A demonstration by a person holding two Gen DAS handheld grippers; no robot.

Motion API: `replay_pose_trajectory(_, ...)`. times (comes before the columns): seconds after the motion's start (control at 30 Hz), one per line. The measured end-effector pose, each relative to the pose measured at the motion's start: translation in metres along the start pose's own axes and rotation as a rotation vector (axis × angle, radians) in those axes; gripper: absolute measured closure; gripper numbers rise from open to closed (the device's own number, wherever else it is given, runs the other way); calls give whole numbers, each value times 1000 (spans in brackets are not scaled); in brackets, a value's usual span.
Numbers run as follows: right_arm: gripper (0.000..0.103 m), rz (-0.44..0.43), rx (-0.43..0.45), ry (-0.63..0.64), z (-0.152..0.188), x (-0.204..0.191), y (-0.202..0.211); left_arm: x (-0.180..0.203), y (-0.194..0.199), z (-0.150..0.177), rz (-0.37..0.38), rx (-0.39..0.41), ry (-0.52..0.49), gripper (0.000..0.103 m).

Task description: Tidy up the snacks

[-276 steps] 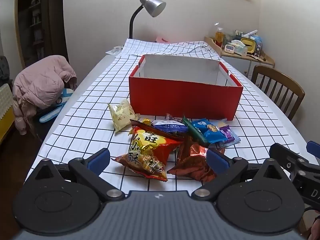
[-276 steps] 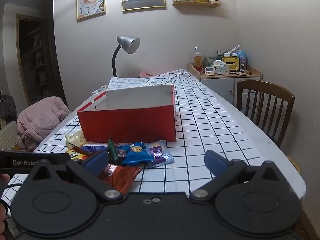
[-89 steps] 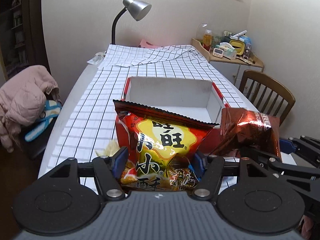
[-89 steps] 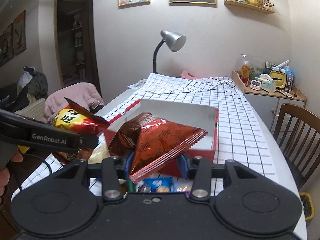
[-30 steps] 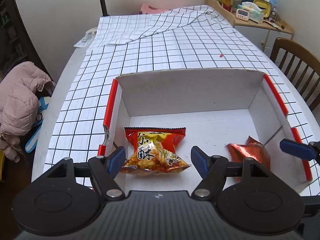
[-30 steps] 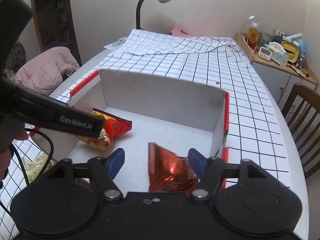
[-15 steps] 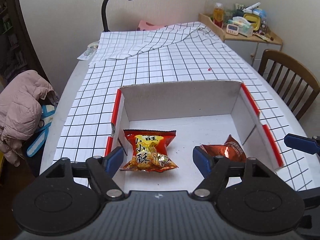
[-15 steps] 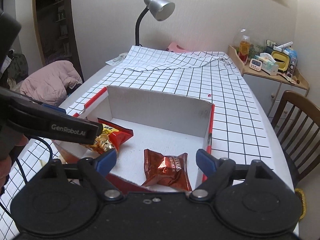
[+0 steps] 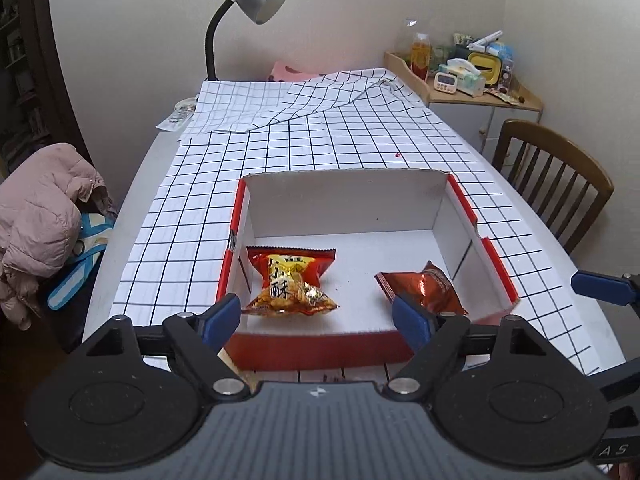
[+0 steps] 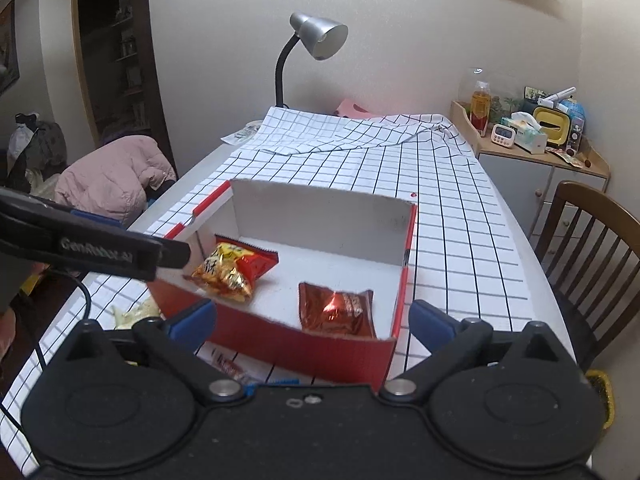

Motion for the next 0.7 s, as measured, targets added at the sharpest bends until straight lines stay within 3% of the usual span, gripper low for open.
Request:
replay_pose_trajectory(0.13, 0, -13, 2, -5, 10, 0, 10, -4, 13, 14, 18, 8, 3, 16)
replay_pose_trajectory(0.23, 0, -29, 2, -5, 19, -3, 16, -10, 19, 28, 31, 3, 17, 0)
replay_pose_trajectory(0.4, 0, -67, -11, 17, 37, -15, 20, -19, 20, 51, 39, -14, 30, 0)
replay_pose_trajectory(0.7, 1, -117, -70, 81, 70, -42, 5, -29, -2, 94, -14, -100, 13, 0)
Point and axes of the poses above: each gripper's, at about its wrist camera, not at the fingertips, and y roughly against the way its jaws point, x to its right, z to its underside, the point moved 4 cm from there along -y, roughly the way its jaws point, and after that the axes turned 6 degrees about -x, right-handed, at the moved point
